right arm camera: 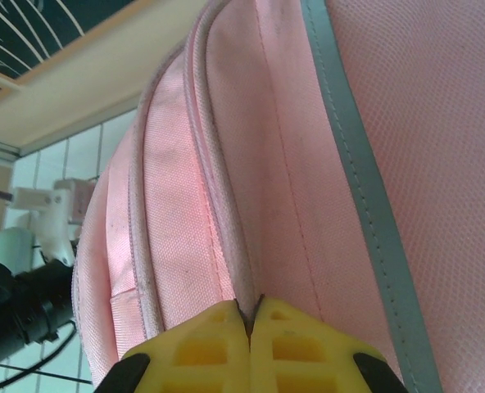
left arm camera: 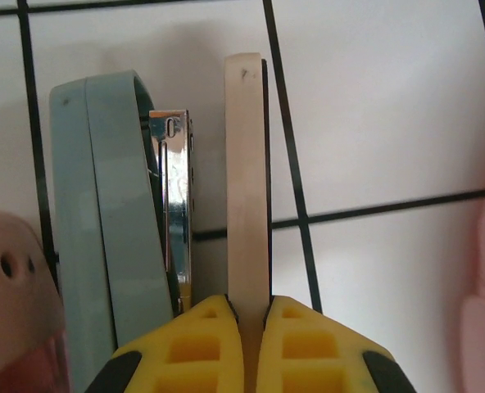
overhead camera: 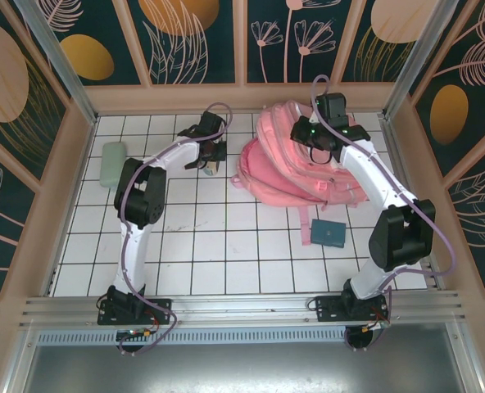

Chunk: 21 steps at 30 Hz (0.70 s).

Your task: Pack the student bag

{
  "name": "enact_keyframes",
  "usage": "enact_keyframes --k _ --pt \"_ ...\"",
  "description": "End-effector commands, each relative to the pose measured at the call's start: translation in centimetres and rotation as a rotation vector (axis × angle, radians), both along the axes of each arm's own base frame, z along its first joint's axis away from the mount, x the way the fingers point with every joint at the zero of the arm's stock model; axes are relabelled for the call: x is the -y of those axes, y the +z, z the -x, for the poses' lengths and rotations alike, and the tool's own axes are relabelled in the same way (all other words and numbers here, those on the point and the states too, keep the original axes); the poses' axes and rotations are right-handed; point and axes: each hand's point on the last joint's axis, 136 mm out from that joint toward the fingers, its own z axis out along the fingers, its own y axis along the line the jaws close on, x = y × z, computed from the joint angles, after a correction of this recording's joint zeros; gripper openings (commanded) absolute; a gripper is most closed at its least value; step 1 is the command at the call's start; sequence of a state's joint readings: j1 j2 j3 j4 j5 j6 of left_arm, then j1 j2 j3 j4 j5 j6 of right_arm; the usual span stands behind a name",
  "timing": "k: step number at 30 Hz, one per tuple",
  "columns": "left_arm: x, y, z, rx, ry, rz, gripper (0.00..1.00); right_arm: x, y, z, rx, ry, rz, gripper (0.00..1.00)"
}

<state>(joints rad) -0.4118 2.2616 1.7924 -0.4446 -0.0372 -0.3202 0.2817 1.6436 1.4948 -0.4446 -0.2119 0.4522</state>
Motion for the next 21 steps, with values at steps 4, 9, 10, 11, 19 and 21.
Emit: enact_keyframes --k 4,9,10,11,19,21 --pt "1.4 5.1 1.4 0.019 -0.006 0.135 0.00 -1.4 8.2 0.1 0.158 0.055 -0.199 0.00" --pt "1.3 8.8 1.6 0.069 0.040 0.196 0.00 -1.6 9.0 0.2 0.161 0.069 -0.251 0.00" --pt "1.1 9.8 1.5 0.090 0.055 0.205 0.00 -1.7 9.0 0.2 0.160 0.073 -0.259 0.00" --pt "1.1 10.7 1.5 0.105 0.062 0.219 0.00 -1.6 9.0 0.2 0.159 0.072 -0.264 0.00" --pt "6.5 14.3 2.7 0.112 -0.024 0.453 0.00 -1.8 9.4 0.5 0.156 0.081 -0.325 0.00" --pt "8.3 13.9 2.9 0.099 -0.042 0.497 0.00 -1.9 9.8 0.5 0.160 0.086 -0.351 0.00"
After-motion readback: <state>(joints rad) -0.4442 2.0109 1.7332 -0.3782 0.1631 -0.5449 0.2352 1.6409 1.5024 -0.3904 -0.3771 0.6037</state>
